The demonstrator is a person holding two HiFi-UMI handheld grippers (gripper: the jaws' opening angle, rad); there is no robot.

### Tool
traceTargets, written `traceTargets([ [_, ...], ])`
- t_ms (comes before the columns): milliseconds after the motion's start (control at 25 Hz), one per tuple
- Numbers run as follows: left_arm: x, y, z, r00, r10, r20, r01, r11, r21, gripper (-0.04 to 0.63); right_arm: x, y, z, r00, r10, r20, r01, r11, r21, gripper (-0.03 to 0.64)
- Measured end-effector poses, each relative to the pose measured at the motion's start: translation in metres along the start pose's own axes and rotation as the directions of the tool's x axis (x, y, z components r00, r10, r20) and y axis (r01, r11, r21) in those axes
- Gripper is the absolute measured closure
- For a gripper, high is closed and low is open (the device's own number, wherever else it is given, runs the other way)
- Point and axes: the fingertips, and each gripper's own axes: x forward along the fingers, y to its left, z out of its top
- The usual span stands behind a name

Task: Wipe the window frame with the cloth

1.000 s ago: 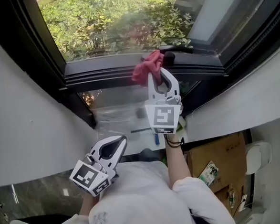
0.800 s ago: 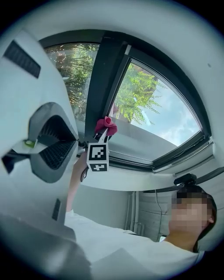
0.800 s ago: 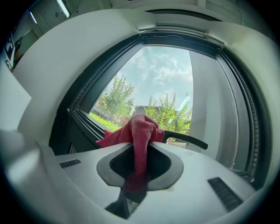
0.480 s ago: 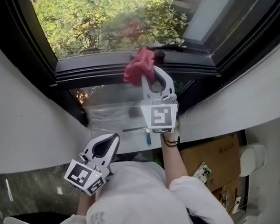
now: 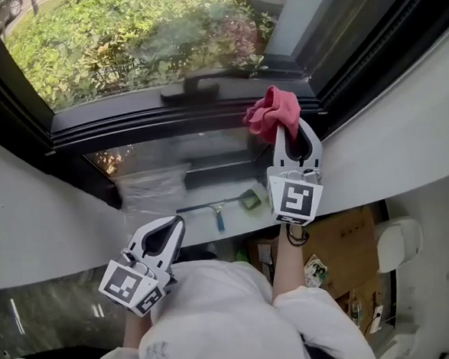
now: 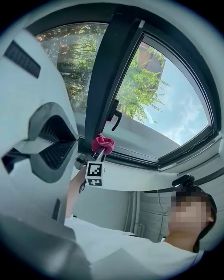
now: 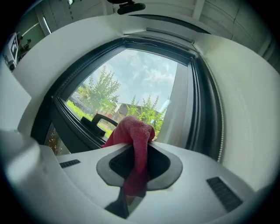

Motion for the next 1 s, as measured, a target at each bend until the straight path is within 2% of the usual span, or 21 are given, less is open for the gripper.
traceTargets([
  [200,0.02,-0.019,-0.011,1.0,-0.011,-0.015,0.011,1.0,0.002,0.586,-0.01,-0.056,-0.047,0.993,-0.079,-0.087,0.081,0.997,0.012,0.555],
  [440,0.036,-0.032,-0.016,1.0,0.001,-0.017,-0.001,1.0,0.011,0.586,-0.002,-0.102,-0.08,0.981,-0.144,-0.134,0.145,0.989,-0.003,0.555],
  [720,0.045,-0.03,-0.011,0.999,0.048,-0.005,-0.048,0.999,0.022,0.585,0.014,-0.105,-0.105,0.976,-0.123,-0.179,0.124,0.992,-0.005,0.555],
  [1000,0.059,-0.026,-0.006,0.999,0.054,-0.001,-0.054,0.998,0.015,0.584,0.02,-0.103,-0.106,0.984,-0.105,-0.146,0.106,0.994,0.0,0.555],
])
